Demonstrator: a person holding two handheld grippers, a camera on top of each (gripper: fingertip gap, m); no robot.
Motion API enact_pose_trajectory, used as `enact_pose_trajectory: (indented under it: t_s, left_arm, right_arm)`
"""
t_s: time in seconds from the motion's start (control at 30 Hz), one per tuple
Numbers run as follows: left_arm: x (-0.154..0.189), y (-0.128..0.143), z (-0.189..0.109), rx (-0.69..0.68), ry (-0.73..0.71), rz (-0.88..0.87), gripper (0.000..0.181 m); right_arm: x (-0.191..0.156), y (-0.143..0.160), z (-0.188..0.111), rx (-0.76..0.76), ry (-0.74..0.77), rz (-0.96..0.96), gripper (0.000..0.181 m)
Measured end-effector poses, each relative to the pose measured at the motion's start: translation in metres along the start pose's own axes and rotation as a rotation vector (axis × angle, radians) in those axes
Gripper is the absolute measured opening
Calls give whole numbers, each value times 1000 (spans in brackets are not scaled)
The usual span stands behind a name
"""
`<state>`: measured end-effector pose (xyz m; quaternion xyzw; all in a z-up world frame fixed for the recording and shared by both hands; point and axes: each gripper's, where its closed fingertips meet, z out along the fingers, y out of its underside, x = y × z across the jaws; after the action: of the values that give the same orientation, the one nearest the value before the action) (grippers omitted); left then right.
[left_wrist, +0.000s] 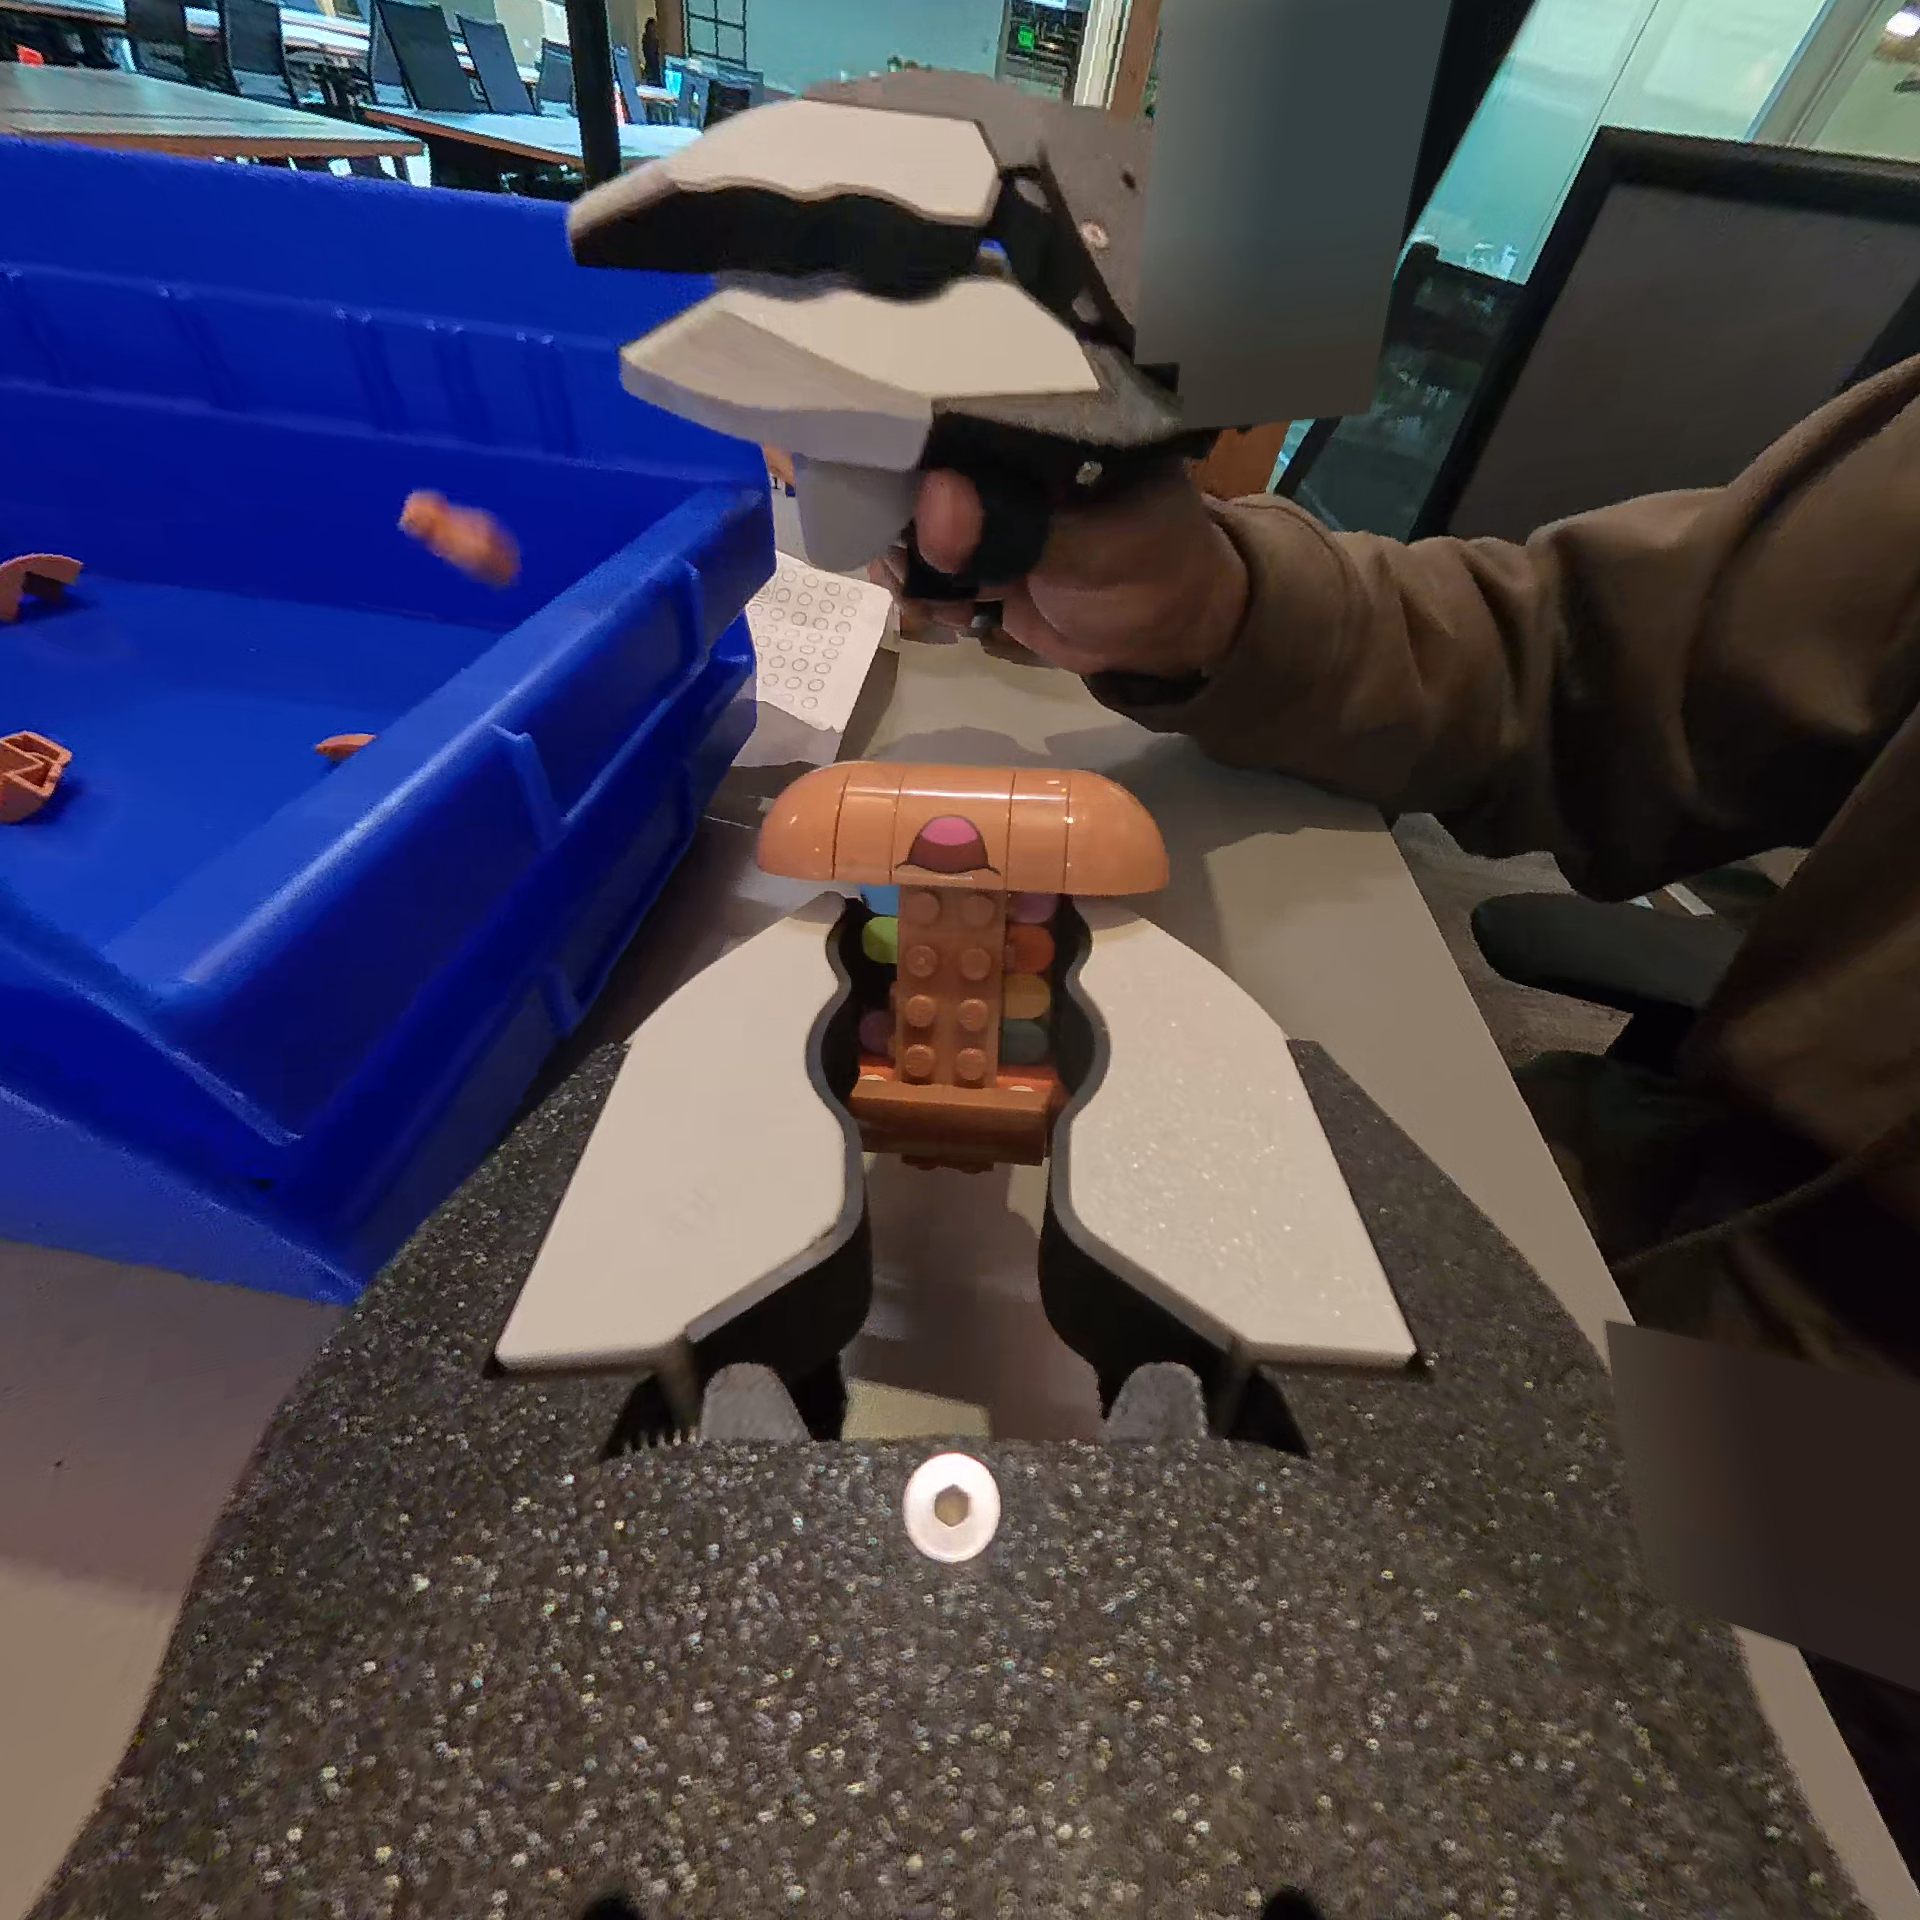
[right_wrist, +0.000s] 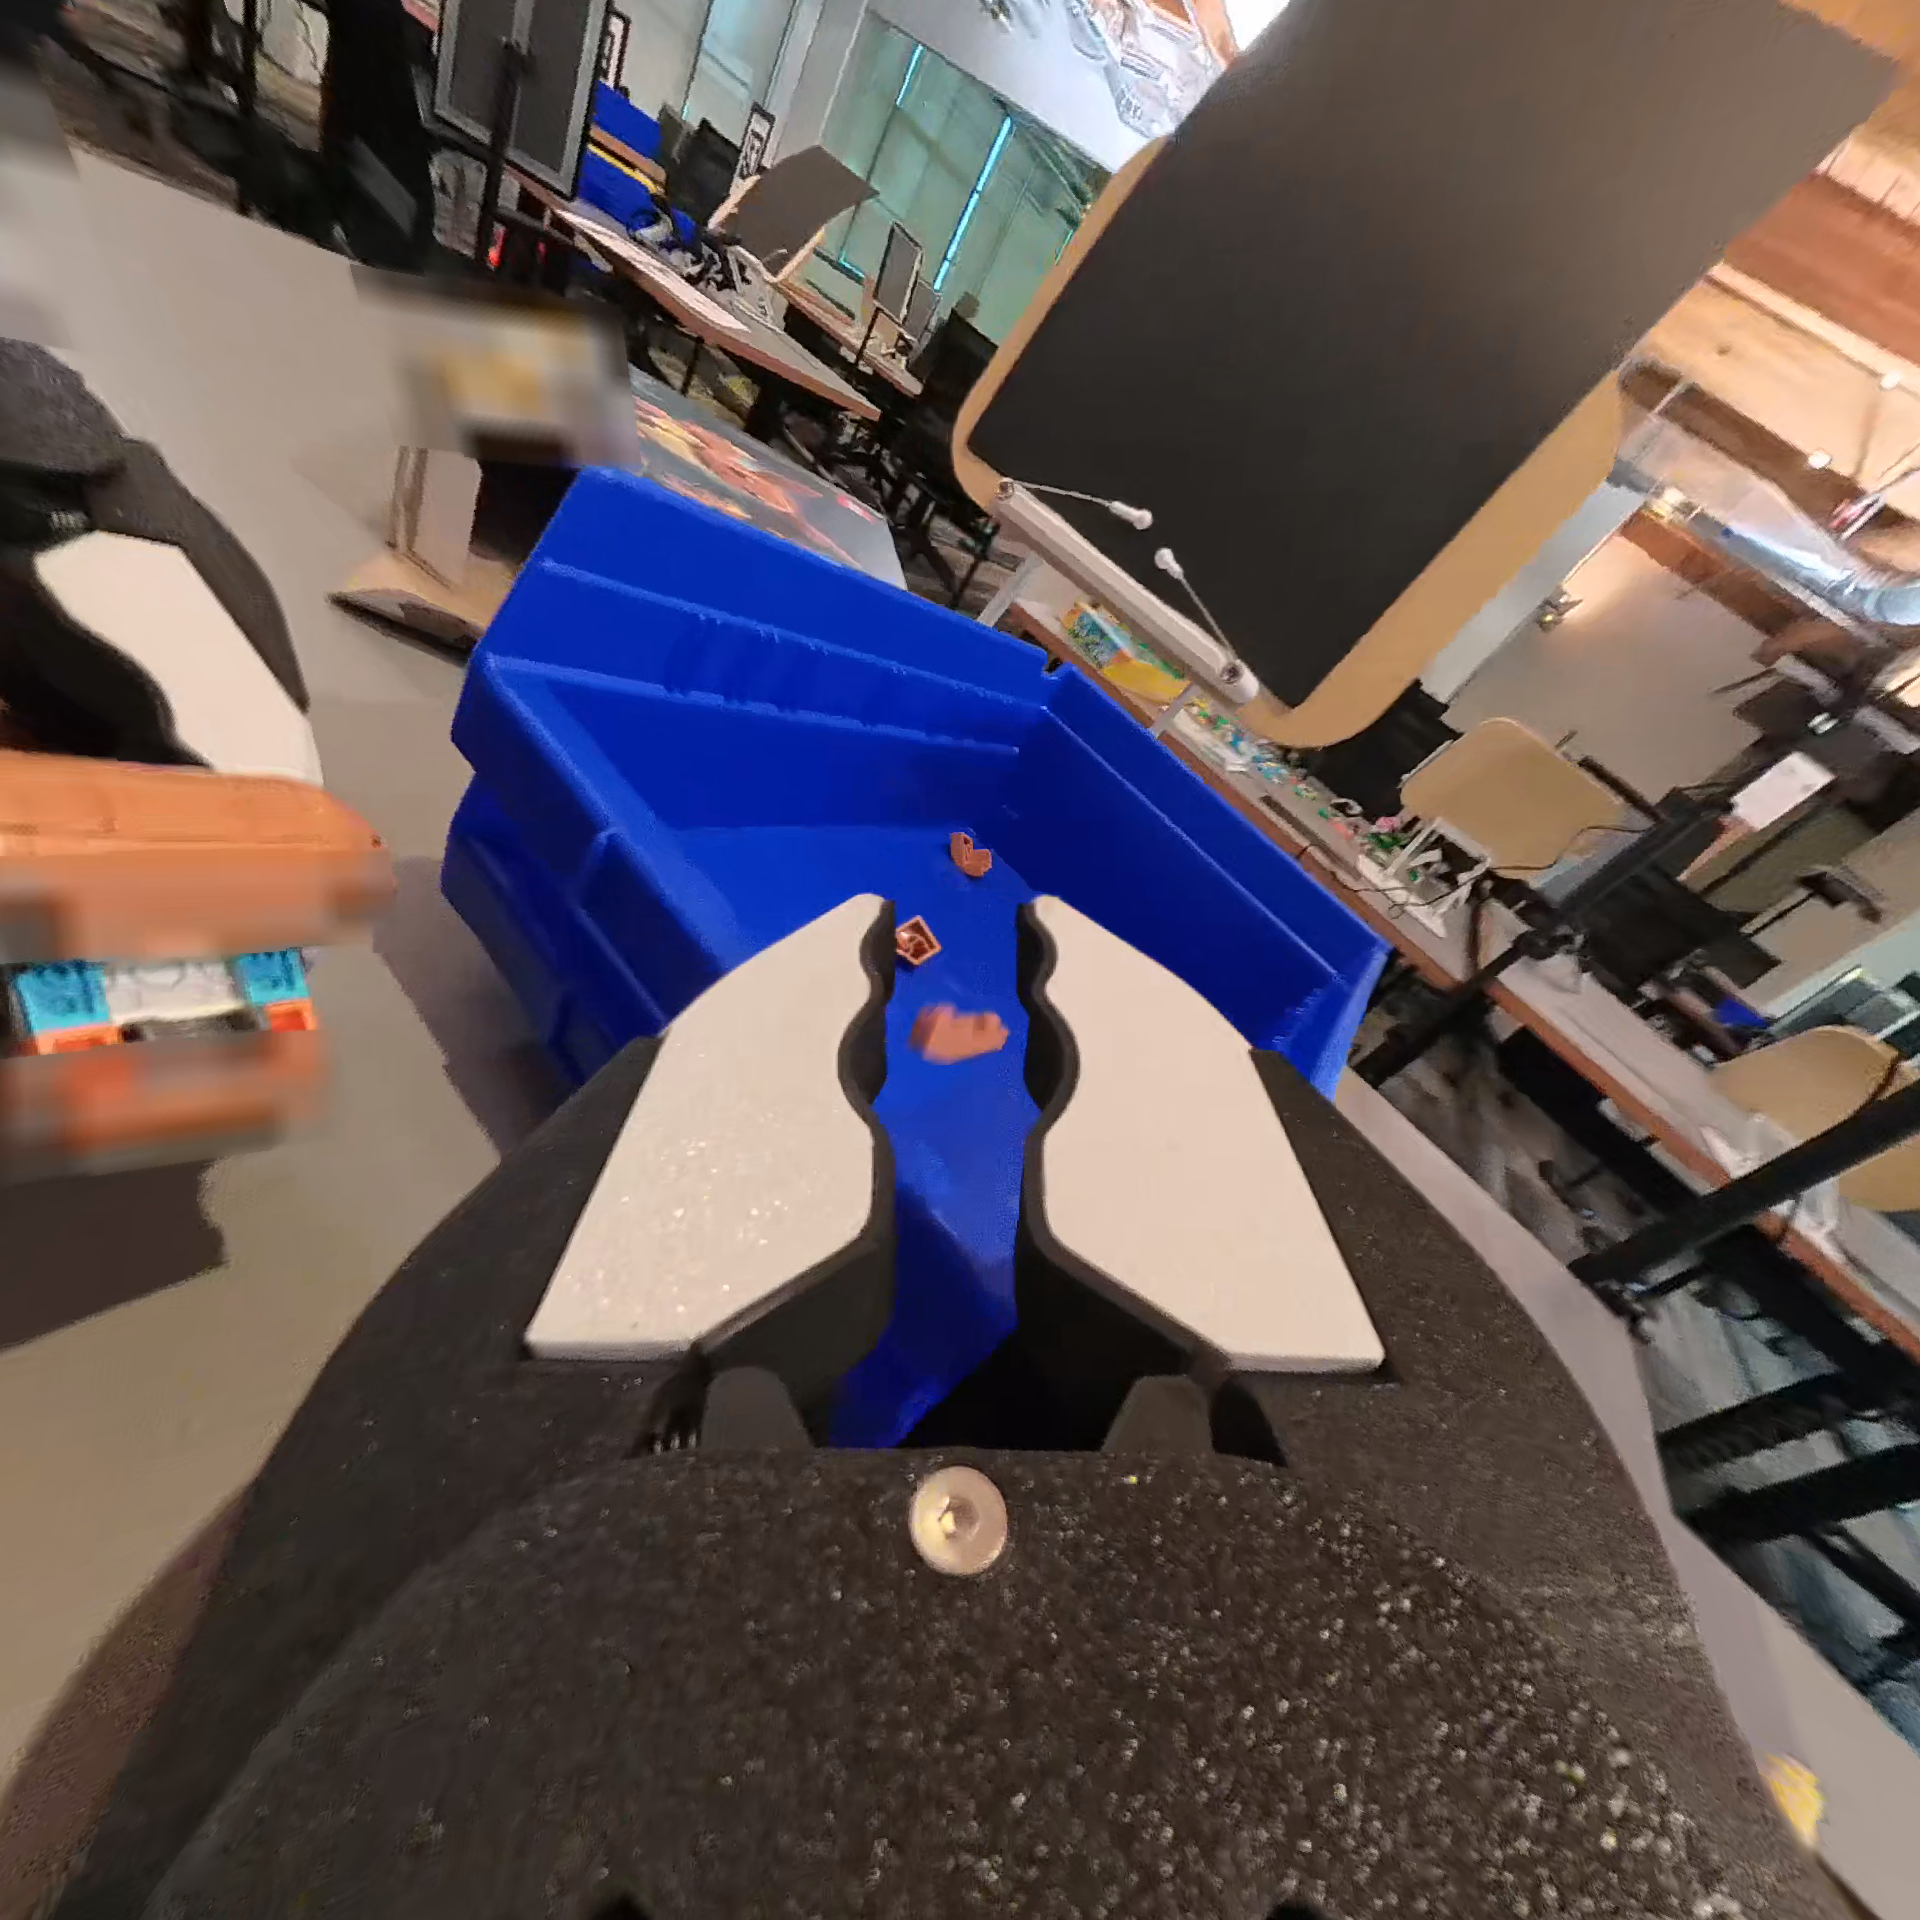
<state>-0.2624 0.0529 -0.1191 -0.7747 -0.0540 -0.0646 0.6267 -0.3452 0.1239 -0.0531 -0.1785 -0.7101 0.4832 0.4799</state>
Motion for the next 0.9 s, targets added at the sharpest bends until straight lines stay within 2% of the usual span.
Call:
enact_pose_trajectory:
  t_s: [0.07,0.17,0.23,0.33,0.47,0.6,0.9]
  left_arm:
    - [0,-4,-1,24,3,-11,35]
    - [2,-15,-6,103,38,-58,35]
    - [3,-27,-13,189,75,-102,35]
    - [10,-43,-24,309,136,-114,35]
    - [14,-52,-30,369,163,-105,35]
    - [17,-55,-31,395,178,-107,35]
    - [18,-52,-28,363,155,-78,35]
  right_arm:
    - [-4,-2,-5,28,-12,-19,25]
    - [-26,-17,-18,163,-168,12,25]
    - [-49,-26,-29,235,-344,93,21]
    - [-71,-32,-33,246,-520,274,30]
    - [-96,-39,-38,257,-713,429,37]
    - [-109,-41,-42,273,-771,467,37]
    - [-110,-44,-43,280,-750,474,40]
